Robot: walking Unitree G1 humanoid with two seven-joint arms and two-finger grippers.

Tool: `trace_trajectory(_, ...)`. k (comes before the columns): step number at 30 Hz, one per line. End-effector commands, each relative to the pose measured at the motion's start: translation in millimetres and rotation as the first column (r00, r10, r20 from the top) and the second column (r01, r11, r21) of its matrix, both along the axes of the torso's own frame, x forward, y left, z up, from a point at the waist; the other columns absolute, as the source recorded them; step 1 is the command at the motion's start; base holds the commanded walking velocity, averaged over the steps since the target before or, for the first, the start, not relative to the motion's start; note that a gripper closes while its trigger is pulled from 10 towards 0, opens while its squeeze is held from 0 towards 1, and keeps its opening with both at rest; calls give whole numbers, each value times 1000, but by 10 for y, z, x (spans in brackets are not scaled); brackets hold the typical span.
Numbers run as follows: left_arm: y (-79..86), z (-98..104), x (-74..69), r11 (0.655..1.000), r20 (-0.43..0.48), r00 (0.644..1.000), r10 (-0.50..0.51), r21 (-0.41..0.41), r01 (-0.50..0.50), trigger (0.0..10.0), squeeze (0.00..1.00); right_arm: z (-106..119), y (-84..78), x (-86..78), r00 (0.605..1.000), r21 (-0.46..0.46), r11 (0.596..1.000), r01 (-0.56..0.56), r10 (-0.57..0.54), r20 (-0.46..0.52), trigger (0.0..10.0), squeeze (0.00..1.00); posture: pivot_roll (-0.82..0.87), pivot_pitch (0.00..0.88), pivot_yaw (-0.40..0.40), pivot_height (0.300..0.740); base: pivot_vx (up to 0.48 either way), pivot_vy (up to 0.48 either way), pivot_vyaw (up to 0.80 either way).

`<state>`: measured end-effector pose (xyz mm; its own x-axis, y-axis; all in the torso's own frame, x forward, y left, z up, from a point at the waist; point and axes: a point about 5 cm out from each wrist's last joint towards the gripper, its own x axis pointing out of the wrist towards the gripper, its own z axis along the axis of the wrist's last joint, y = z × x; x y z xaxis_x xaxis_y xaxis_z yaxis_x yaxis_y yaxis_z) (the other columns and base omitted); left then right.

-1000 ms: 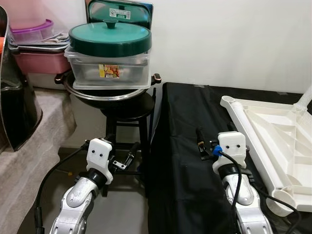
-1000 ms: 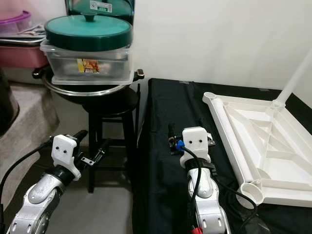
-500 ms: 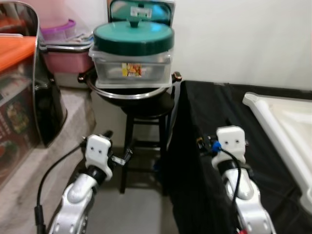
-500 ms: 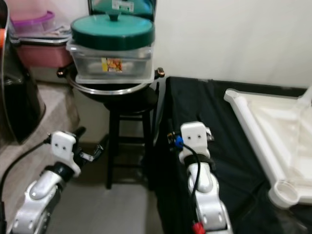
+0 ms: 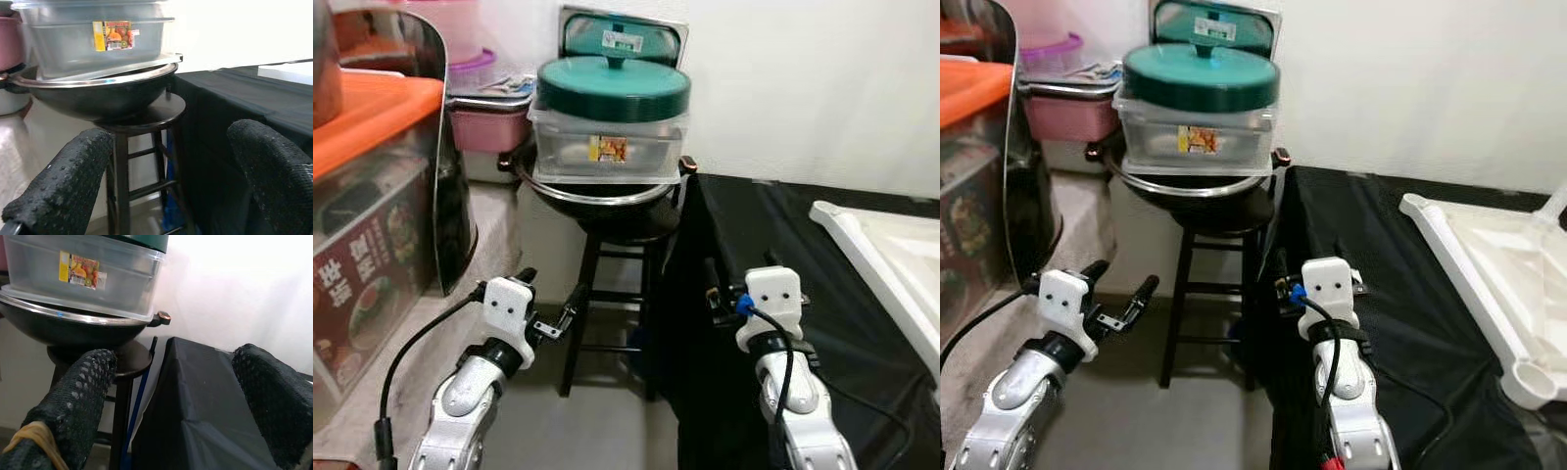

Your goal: Building children table

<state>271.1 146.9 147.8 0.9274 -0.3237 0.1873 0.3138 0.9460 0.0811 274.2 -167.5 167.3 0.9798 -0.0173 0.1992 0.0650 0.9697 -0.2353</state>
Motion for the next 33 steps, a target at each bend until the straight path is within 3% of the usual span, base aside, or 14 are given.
trace_trajectory(1,-9,-22,-4,1000,-9,1000,-6,4,6,10000,0,-5,-9,-2,1000,-5,1000,3,-3,3,10000,0,59,0,-80,740,0,0,0)
trace_trajectory(33,11,-13,-5,1000,-7,1000,4,-7,-4,10000,0,-8,-7,10,1000,-3,1000,7,-7,1,10000,0,62,0,-86,740,0,0,0)
